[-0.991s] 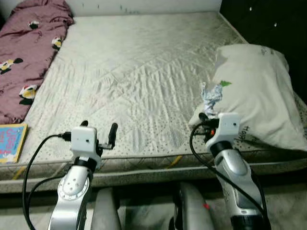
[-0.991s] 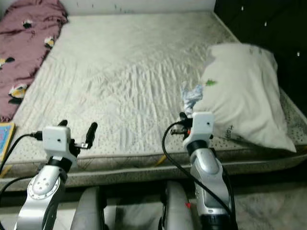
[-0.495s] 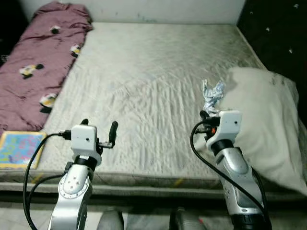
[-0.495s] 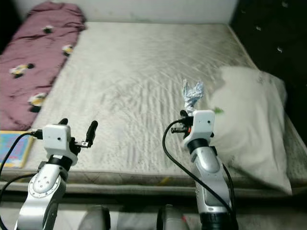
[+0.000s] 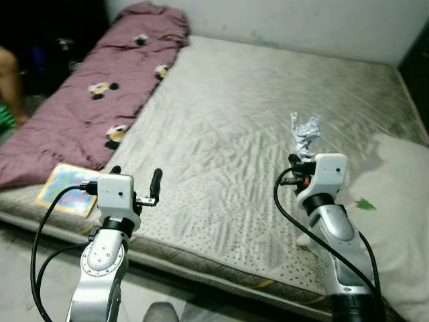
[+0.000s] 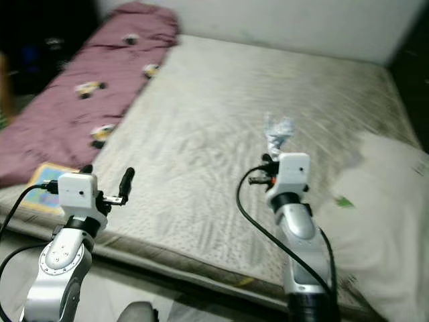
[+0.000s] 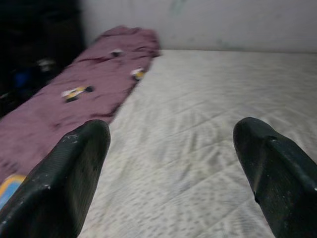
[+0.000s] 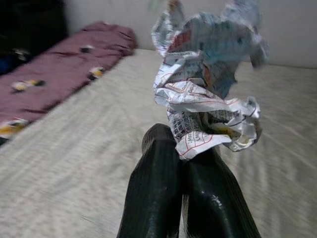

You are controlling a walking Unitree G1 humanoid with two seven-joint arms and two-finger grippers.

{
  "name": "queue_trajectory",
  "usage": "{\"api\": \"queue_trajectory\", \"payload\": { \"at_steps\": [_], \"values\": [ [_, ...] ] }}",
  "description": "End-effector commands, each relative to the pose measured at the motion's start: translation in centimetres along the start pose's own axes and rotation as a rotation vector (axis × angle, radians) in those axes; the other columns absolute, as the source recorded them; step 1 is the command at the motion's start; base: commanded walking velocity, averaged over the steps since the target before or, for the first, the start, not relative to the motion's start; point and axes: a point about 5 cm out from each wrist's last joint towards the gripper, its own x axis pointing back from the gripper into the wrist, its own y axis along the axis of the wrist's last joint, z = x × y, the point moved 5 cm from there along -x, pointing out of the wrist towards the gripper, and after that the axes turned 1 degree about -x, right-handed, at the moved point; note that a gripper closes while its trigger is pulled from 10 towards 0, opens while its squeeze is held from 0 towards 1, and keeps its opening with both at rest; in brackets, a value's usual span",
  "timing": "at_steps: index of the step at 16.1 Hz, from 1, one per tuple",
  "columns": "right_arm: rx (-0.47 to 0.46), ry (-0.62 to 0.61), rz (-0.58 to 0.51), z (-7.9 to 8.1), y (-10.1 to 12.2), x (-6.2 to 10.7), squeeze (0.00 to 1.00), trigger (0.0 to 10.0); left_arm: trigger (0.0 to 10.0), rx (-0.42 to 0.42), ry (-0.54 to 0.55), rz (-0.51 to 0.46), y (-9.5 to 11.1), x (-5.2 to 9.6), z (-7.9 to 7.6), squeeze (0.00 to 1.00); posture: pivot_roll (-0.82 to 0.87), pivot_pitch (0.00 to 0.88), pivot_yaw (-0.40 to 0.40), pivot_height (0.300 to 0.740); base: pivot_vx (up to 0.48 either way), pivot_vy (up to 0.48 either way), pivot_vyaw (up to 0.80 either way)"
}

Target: Clean up the room

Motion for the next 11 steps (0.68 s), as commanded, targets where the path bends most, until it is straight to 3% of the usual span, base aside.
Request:
{"api": "queue_trajectory", "payload": {
  "at_steps": [1, 4, 8, 11],
  "values": [
    [0.000, -0.019, 0.020, -0.57, -0.59, 0.18, 0.00, 10.0, 10.0, 0.005, -0.002, 0.020, -0.44, 0.09, 0.05, 0.00, -0.03, 0.006, -0.023, 0.740, 0.000, 0.000, 0.00],
    [-0.011, -0.039, 0.048, -1.08, -1.42, 0.36, 0.00, 10.0, 10.0, 0.003, 0.017, 0.030, -0.65, 0.12, 0.20, 0.00, -0.02, 0.007, -0.028, 0.740, 0.000, 0.435, 0.00],
    [-0.003, -0.021, 0.038, -0.75, -1.10, -0.02, 0.00, 10.0, 10.0, 0.006, 0.020, 0.024, -0.52, -0.29, 0.10, 0.00, -0.03, 0.007, -0.037, 0.740, 0.000, 0.480, -0.75],
    [0.001, -0.013, 0.041, -0.38, -1.36, -0.13, 0.00, 10.0, 10.0, 0.005, 0.020, 0.022, -0.48, -0.47, 0.01, 0.00, -0.03, 0.004, -0.041, 0.740, 0.000, 0.480, 0.00]
  ]
}}
